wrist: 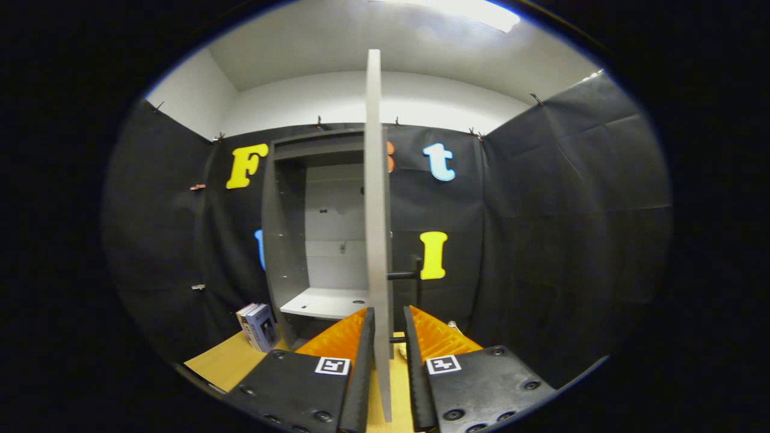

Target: Open the shoe cabinet door, grab the shoes and put them into the shoe cabinet, then close the shoe cabinet door.

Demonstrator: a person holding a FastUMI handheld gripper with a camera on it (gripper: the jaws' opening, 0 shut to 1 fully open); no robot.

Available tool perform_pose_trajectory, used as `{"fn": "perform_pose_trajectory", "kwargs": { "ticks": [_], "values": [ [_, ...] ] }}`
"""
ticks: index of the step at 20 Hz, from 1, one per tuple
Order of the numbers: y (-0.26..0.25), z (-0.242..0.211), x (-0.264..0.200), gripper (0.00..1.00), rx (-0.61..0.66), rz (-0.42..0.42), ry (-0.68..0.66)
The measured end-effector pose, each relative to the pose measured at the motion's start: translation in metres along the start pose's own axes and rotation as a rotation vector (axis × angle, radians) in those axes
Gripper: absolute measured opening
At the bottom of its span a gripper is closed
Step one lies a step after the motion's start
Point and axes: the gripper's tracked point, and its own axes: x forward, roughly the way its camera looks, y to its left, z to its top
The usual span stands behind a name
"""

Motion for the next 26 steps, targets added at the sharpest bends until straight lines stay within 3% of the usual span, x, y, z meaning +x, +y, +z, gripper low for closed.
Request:
{"fn": "perform_pose_trajectory", "kwargs": {
  "ticks": [4,6,12,15,26],
  "values": [
    [0.071,-0.028,-0.012,0.80,0.010,0.166,0.050],
    [0.097,-0.057,-0.013,0.99,0.029,0.212,0.122],
    [0.149,-0.188,0.009,0.98,0.134,0.220,0.465],
    [0.155,-0.257,0.013,0.99,0.112,0.201,0.609],
    [0.172,-0.476,0.032,0.97,0.076,0.179,0.916]
  ]
}}
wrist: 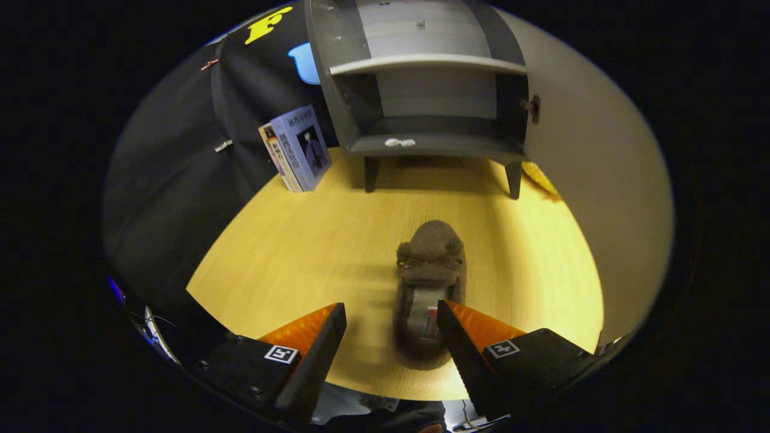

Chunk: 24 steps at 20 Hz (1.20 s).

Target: Open the shoe cabinet door, grab the shoes and put them into the shoe cabinet, then close the shoe cabinet door.

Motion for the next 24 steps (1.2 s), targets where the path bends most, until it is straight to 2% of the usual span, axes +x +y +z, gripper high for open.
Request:
{"fn": "perform_pose_trajectory", "kwargs": {
  "ticks": [3,6,8,9,11,13,14,15,16,19,24],
  "values": [
    [-0.006,-0.006,0.041,0.97,-0.007,-0.026,-0.002],
    [-0.012,0.002,0.074,0.74,-0.026,-0.073,-0.031],
    [-0.019,0.011,0.091,0.66,0.002,-0.123,-0.052],
    [-0.024,0.016,0.101,0.66,0.021,-0.153,-0.056],
    [-0.035,0.021,0.103,0.47,0.039,-0.209,-0.069],
    [-0.032,0.023,0.103,0.28,0.068,-0.191,-0.067],
    [-0.030,0.024,0.102,0.12,0.082,-0.180,-0.064],
    [-0.029,0.023,0.099,0.12,0.095,-0.171,-0.061],
    [-0.032,0.027,0.096,0.05,0.104,-0.165,-0.060],
    [-0.035,0.044,0.069,0.05,0.131,-0.159,-0.084],
    [-0.026,0.103,0.003,0.05,0.145,-0.135,-0.165]
  ]
}}
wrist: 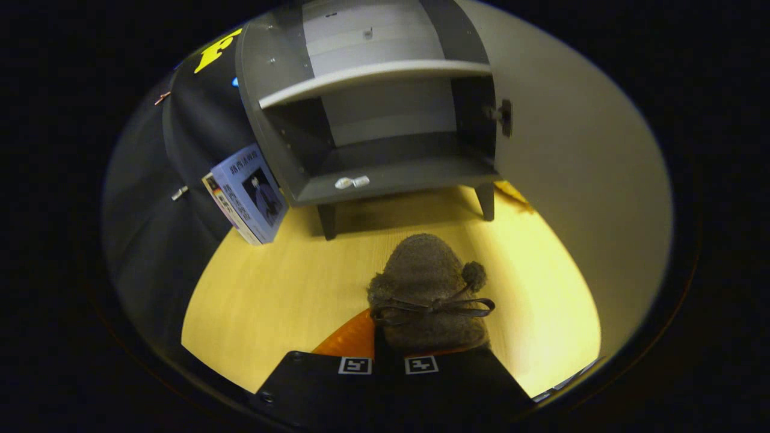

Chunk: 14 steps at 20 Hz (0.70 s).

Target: Open the shoe cabinet door, grab the shoes and put them into the shoe cabinet, then close the shoe cabinet door.

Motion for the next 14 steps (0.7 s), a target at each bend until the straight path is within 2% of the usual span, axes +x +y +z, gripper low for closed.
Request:
{"fn": "perform_pose_trajectory", "kwargs": {
  "ticks": [8,14],
  "values": [
    [0.038,0.141,-0.088,0.05,-0.024,0.080,-0.149],
    [0.056,0.265,-0.078,0.05,-0.078,0.083,-0.230]
  ]
}}
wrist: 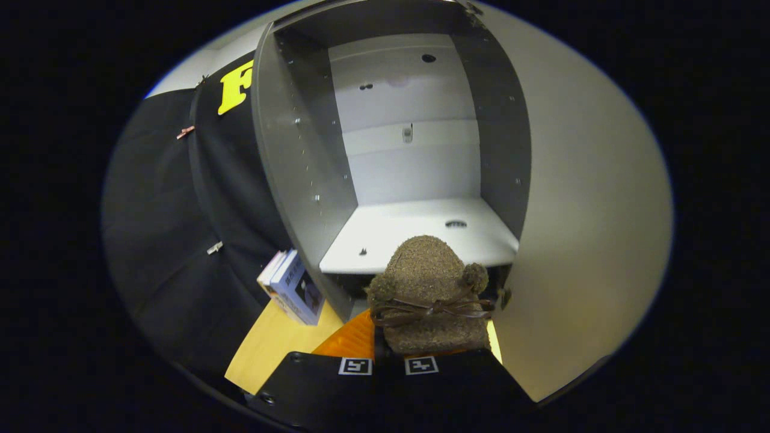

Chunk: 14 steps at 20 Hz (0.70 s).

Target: Open the shoe cabinet door, grab the shoes and put them into the shoe cabinet, then close the shoe cabinet door.

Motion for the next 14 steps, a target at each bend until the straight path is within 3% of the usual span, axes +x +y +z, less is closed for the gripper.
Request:
{"fn": "perform_pose_trajectory", "kwargs": {
  "ticks": [7,14],
  "values": [
    [-0.012,0.095,0.100,0.05,0.000,-0.024,-0.044],
    [-0.030,0.099,0.193,0.05,0.049,-0.055,0.026]
  ]
}}
